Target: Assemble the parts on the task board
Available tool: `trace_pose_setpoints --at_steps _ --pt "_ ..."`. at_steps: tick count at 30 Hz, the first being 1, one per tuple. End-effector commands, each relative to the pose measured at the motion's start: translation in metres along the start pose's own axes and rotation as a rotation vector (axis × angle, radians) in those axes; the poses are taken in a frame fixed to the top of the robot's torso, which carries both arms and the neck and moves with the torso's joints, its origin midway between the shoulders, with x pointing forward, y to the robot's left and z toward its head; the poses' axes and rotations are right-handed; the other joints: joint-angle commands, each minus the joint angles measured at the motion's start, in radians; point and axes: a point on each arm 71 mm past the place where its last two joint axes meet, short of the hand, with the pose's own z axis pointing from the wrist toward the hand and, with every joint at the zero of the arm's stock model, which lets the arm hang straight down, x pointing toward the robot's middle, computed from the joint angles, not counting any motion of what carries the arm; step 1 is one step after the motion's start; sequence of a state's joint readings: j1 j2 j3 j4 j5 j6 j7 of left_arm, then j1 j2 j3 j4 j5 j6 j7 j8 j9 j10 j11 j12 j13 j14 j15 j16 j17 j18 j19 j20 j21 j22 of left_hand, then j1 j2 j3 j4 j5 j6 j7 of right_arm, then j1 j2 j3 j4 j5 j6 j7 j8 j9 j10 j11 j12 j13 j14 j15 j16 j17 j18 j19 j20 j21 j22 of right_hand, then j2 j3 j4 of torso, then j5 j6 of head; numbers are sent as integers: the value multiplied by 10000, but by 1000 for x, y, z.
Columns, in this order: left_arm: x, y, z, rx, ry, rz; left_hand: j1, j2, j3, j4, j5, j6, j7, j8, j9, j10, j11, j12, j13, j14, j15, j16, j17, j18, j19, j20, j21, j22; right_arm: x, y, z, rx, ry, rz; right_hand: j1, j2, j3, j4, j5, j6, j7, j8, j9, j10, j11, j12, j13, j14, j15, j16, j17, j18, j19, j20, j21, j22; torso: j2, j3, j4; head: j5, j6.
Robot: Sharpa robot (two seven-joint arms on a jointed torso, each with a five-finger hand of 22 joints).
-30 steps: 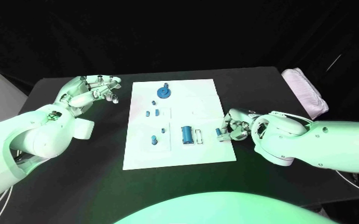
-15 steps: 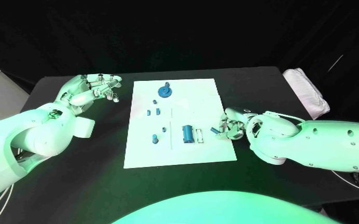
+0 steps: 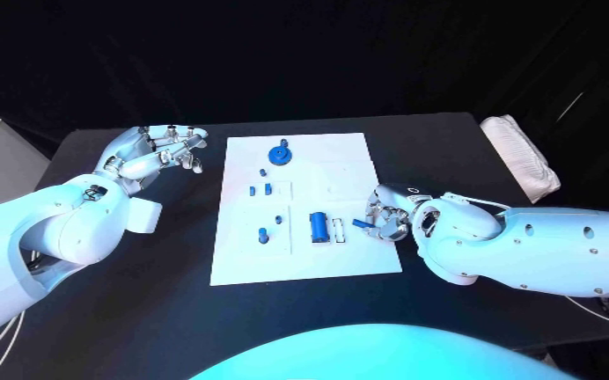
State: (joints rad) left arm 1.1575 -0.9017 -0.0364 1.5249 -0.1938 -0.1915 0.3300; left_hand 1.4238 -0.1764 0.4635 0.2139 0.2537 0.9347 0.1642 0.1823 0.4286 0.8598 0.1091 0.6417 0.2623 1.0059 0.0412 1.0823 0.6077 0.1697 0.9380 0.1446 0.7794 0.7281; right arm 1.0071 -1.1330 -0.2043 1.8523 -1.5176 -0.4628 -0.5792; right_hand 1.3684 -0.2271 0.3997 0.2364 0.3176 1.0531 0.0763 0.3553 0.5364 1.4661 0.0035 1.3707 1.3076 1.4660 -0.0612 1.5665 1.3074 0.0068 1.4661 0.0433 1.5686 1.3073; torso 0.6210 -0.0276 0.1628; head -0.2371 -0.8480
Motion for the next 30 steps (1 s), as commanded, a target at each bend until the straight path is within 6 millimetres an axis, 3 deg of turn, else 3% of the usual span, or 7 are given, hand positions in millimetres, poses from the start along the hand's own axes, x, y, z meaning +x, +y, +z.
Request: trace_pose_setpoints --at_steps 1,4,9,17,30 --pt "2 -1 1 95 97 -82 35 80 17 57 39 -50 42 -56 -13 78 10 -35 -11 -22 49 -33 12 133 92 -4 -62 -11 12 -1 -4 183 536 -96 -225 -52 1234 -741 509 85 -39 167 -1778 336 -106 34 1717 1045 -99 35 2620 -68 1047 -92 22 2635 -10 -5 6 7 -10" --pt "2 -1 1 90 89 -79 35 81 17 59 39 -51 42 -57 -13 78 10 -35 -11 -22 49 -33 12 133 93 -4 -62 -12 10 2 -7 162 364 398 -662 -94 1684 -1056 631 67 -68 322 -1646 373 -125 83 1739 1048 -116 43 2634 -68 1047 -96 22 2635 -6 -4 -2 12 -9" --pt "2 -1 1 87 90 -79 35 81 17 59 39 -51 42 -57 -13 78 10 -35 -11 -22 49 -33 12 133 93 -4 -62 -12 2 9 -11 90 86 1317 -1141 -124 1915 -1283 571 33 -103 461 -1525 415 -150 151 1772 1048 -136 43 2634 -68 1047 -116 22 2635 -5 -5 9 4 -19" --pt "3 -1 1 86 104 -83 35 81 17 59 39 -51 42 -57 -13 78 10 -35 -11 -22 49 -33 12 133 93 -4 -62 -12 -12 19 -15 25 91 2294 -1602 -201 1940 -1336 453 -9 -113 516 -1471 432 -157 175 1786 1048 -141 43 2634 -68 1047 -122 22 2635 -1 -19 12 -15 -23" --pt "4 -1 2 84 136 -94 57 89 19 58 42 -43 38 -54 -13 81 7 -32 -15 -20 47 -35 16 135 99 -5 -69 -15 12 31 -6 779 2047 3343 -2352 -179 1747 -1247 415 -66 -104 555 -1424 438 -144 164 1789 1048 -132 43 2634 -68 1047 -119 22 2635 -3 -1 3 46 -71"
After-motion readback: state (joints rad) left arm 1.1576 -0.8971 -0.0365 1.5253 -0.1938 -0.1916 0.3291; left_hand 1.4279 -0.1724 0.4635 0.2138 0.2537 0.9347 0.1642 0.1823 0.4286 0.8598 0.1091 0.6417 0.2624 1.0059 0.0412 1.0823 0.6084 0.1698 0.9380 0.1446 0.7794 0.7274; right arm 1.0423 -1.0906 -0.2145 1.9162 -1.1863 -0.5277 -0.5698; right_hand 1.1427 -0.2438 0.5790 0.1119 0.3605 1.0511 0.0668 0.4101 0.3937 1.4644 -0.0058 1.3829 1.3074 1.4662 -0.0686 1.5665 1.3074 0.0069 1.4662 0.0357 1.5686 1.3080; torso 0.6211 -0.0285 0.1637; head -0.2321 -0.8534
